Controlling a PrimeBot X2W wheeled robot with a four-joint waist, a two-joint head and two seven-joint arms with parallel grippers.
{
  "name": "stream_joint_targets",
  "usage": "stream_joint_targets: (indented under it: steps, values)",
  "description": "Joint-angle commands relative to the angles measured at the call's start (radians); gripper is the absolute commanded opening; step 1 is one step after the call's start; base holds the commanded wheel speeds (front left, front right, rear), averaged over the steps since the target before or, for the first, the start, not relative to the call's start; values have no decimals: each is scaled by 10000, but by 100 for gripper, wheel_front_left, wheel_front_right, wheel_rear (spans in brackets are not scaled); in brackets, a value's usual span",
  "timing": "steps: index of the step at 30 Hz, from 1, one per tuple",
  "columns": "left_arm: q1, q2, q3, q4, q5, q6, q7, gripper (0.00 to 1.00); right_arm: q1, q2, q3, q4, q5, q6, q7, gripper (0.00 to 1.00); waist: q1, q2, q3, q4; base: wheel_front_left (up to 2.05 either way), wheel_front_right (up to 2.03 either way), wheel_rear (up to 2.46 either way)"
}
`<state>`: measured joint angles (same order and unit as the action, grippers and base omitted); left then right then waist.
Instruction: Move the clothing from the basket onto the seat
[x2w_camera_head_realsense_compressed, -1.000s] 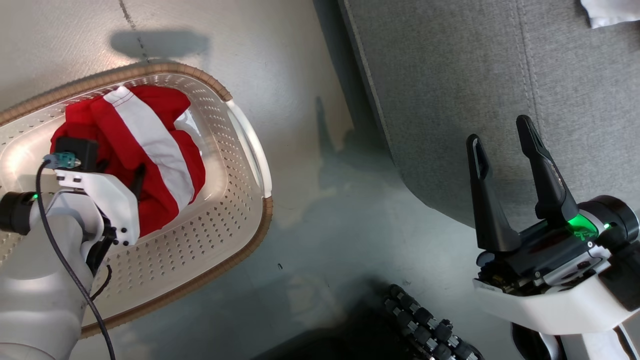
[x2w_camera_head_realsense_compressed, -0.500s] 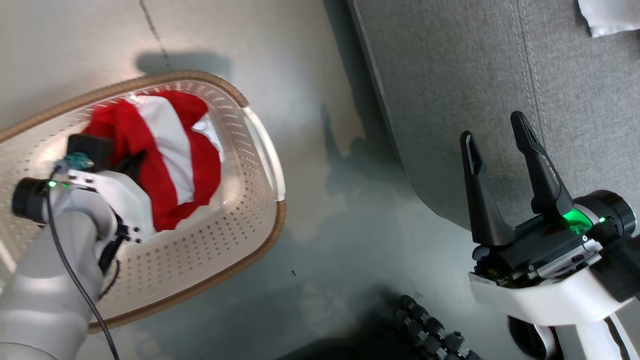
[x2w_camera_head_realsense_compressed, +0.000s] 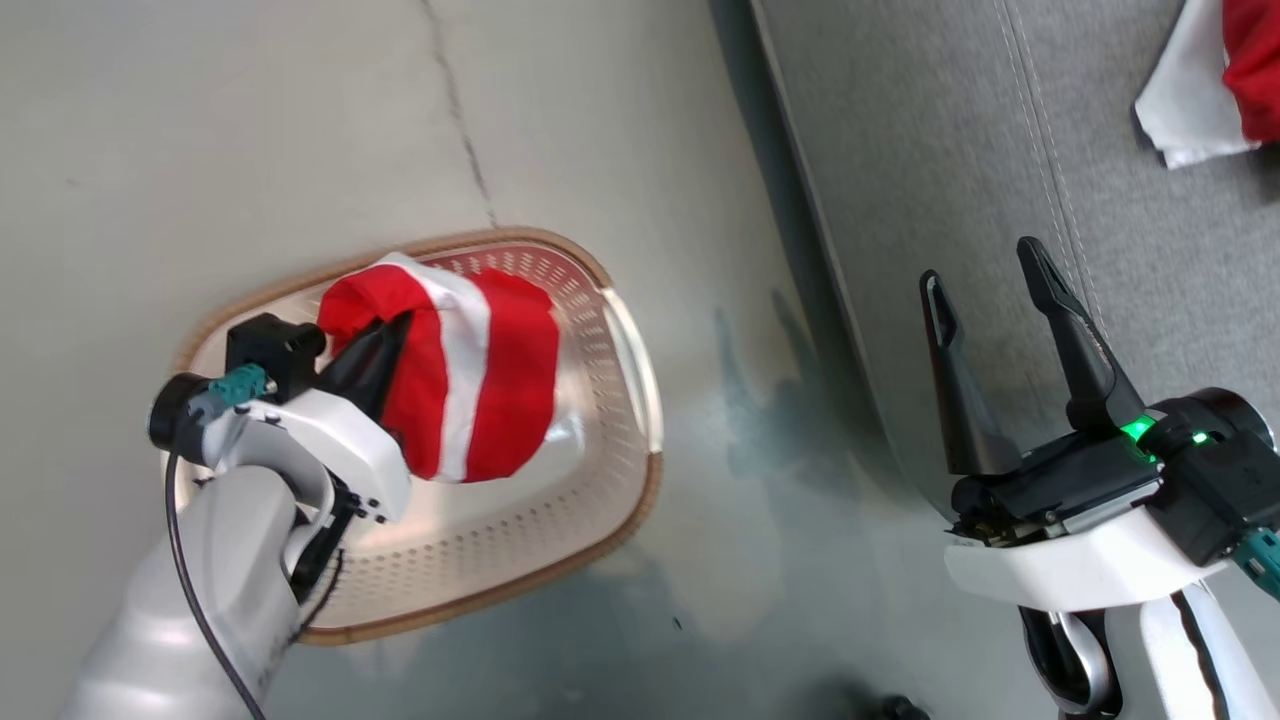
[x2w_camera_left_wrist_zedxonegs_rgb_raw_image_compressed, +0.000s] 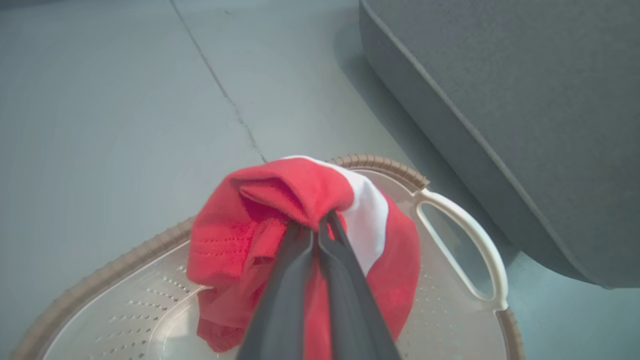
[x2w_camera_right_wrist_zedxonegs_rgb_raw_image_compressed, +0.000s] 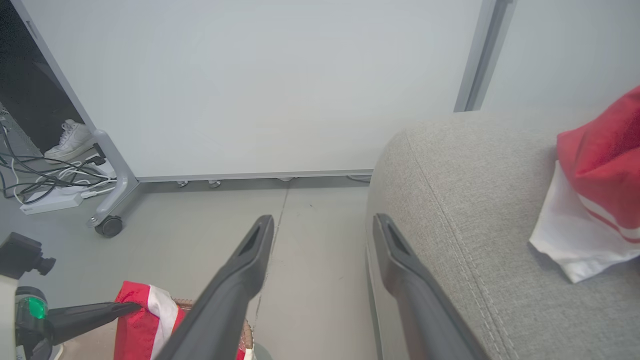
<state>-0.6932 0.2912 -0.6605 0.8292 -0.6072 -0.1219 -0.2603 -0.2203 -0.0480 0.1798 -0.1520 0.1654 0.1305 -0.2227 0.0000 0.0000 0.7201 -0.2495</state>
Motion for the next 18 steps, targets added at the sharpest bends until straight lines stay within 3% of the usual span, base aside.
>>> stream_joint_targets:
  steps: [1, 9, 18]
  values:
    - [334, 13, 217, -378, 132, 110, -43, 0, 48, -50, -77, 41, -114, 7, 120, 100, 0, 0, -791, 672, 0, 0, 0]
    - [2044, -181, 1679, -2872, 597, 412, -44, 0, 524, -50, -415, 230, -281, 7, 711, 100, 0, 0, -2231, 1540, 0, 0, 0]
    - [3638, -443, 2695, -4647, 1111, 590, -44, 0, 989, -52, -739, 635, -312, 7, 1224, 100, 0, 0, -3821, 2289, 0, 0, 0]
